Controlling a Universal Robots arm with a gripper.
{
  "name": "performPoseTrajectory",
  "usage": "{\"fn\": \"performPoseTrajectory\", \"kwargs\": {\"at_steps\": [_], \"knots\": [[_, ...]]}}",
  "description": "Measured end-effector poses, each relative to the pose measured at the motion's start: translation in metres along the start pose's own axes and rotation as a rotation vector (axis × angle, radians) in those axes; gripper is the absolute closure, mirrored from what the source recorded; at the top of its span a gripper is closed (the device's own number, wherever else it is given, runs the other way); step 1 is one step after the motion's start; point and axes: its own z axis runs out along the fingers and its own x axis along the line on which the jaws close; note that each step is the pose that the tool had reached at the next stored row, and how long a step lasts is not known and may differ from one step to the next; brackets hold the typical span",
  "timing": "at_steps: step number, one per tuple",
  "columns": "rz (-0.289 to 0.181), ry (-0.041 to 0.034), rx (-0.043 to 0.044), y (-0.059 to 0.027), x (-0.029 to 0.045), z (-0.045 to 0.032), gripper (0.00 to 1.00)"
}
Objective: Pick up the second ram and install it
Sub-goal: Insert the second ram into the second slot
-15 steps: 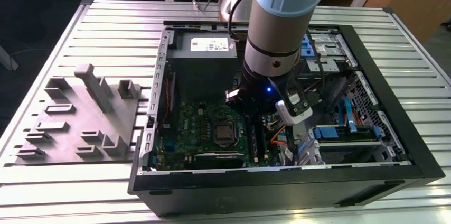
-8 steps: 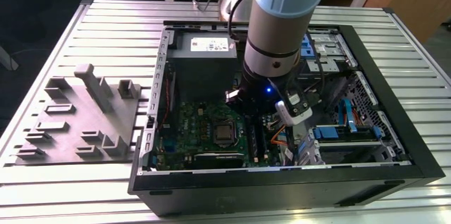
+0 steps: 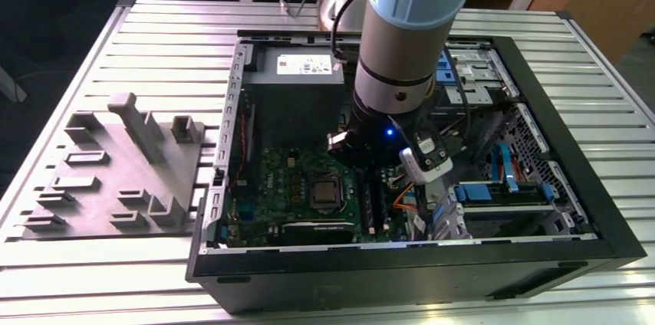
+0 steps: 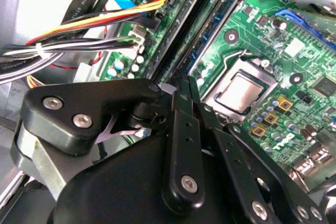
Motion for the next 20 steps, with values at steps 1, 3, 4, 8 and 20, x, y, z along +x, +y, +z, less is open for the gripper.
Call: {"fn": "performPoseTrajectory", "kwargs": {"at_steps": [1,3,4,8,20], "knots": [[0.0,0.0,0.0001,0.0,0.0,0.0,0.88],[0.0,-0.0003,-0.0009,0.0001,0.0,0.0007,0.88],[0.0,-0.0003,-0.0011,0.0001,0.0,0.0014,0.88],[0.0,0.0,0.0,0.0,0.0,0.0014,0.88],[0.0,-0.0001,0.001,0.0,0.0001,0.004,0.87]]}}
